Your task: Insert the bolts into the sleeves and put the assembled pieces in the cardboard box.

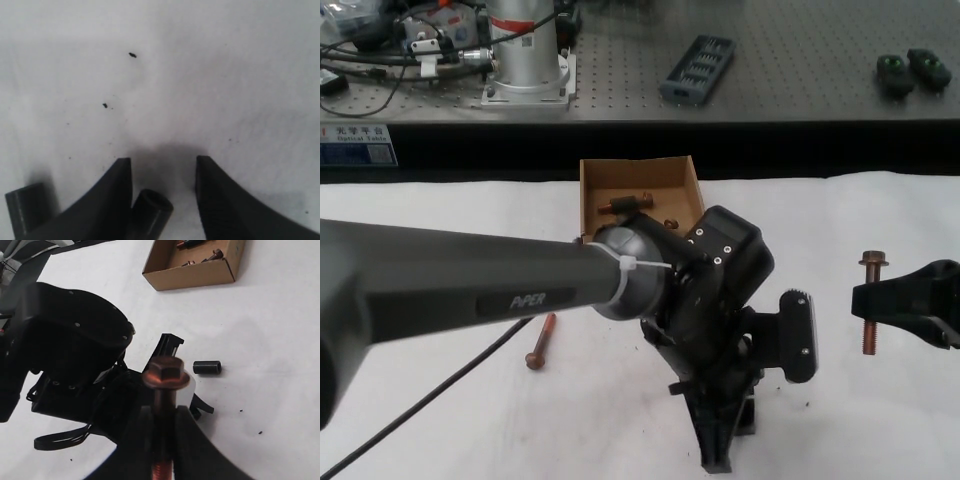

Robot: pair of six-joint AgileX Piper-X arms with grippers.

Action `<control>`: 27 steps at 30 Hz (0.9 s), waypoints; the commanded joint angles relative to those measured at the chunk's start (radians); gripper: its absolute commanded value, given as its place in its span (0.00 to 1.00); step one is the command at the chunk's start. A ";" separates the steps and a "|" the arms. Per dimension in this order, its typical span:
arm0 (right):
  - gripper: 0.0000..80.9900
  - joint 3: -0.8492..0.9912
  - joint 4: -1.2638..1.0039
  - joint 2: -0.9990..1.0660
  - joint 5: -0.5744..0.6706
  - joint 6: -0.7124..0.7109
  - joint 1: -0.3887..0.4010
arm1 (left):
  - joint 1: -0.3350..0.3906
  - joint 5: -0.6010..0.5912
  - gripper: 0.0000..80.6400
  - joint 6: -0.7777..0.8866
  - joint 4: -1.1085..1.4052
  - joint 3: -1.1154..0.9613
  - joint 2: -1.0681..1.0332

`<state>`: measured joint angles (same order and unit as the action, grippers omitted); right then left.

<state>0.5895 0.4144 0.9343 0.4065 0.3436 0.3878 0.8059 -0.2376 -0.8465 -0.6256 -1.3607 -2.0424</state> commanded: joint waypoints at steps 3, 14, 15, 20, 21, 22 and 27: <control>0.01 0.004 -0.008 -0.014 0.015 -0.008 -0.002 | -0.021 0.058 0.40 -0.098 -0.140 0.011 -0.015; 0.01 0.004 -0.014 -0.014 0.015 -0.008 -0.002 | -0.023 0.122 0.40 -0.202 -0.144 0.011 0.024; 0.01 0.004 -0.017 -0.014 0.015 -0.008 -0.002 | -0.025 0.126 0.40 -0.209 -0.144 0.011 0.027; 0.01 0.004 -0.018 -0.014 0.015 -0.008 -0.002 | -0.026 0.128 0.40 -0.205 -0.144 0.011 0.029; 0.01 0.004 -0.018 -0.014 0.015 -0.008 -0.002 | -0.026 0.128 0.40 -0.205 -0.144 0.011 0.029; 0.01 0.004 -0.018 -0.014 0.015 -0.008 -0.002 | -0.026 0.128 0.40 -0.205 -0.141 0.011 0.029; 0.01 0.004 -0.018 -0.014 0.015 -0.008 -0.002 | -0.030 0.128 0.40 -0.207 -0.140 0.011 0.029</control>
<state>0.5895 0.4144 0.9343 0.4065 0.3436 0.3878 0.7901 -0.1589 -1.0318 -0.7329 -1.3626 -2.0170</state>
